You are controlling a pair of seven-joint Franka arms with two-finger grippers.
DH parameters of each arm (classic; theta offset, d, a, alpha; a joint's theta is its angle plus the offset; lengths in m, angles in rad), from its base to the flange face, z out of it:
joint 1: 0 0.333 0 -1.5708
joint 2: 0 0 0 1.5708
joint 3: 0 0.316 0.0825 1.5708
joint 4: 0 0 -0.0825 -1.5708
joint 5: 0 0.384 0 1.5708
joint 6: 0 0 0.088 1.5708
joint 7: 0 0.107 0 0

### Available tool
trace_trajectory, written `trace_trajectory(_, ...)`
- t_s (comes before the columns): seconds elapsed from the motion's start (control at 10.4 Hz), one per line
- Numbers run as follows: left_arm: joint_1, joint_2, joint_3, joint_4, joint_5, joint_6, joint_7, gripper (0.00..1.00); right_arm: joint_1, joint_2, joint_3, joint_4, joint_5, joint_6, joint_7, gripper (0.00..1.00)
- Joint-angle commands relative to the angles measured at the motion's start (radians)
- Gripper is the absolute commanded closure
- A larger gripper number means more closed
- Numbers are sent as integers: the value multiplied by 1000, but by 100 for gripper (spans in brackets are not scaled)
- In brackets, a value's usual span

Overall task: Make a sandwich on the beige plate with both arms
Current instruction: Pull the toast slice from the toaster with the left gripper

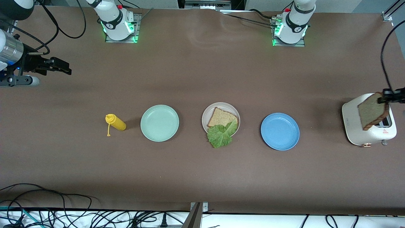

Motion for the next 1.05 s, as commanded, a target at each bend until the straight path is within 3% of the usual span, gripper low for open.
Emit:
trace_trajectory(0.0, -77, 19, -4, 7, -99, -21, -63, 100, -8, 11, 10, 68, -11, -31, 9, 0)
trace_trajectory(0.19, -159, 70, -4, 9, -221, -16, -83, 100, 2, 11, 16, 79, -40, -49, 32, 0)
trace_trajectory(0.48, -377, 198, -1, 27, -385, 30, -326, 100, 11, 14, 33, 79, -57, -46, 106, 0)
trace_trajectory(0.67, -507, 295, -1, 35, -426, 222, -353, 100, 14, 21, 34, 76, -57, -51, 107, 0)
trace_trajectory(0.96, -609, 370, -1, 36, -555, 432, -347, 100, 14, 30, 33, 76, -57, -44, 103, 0)
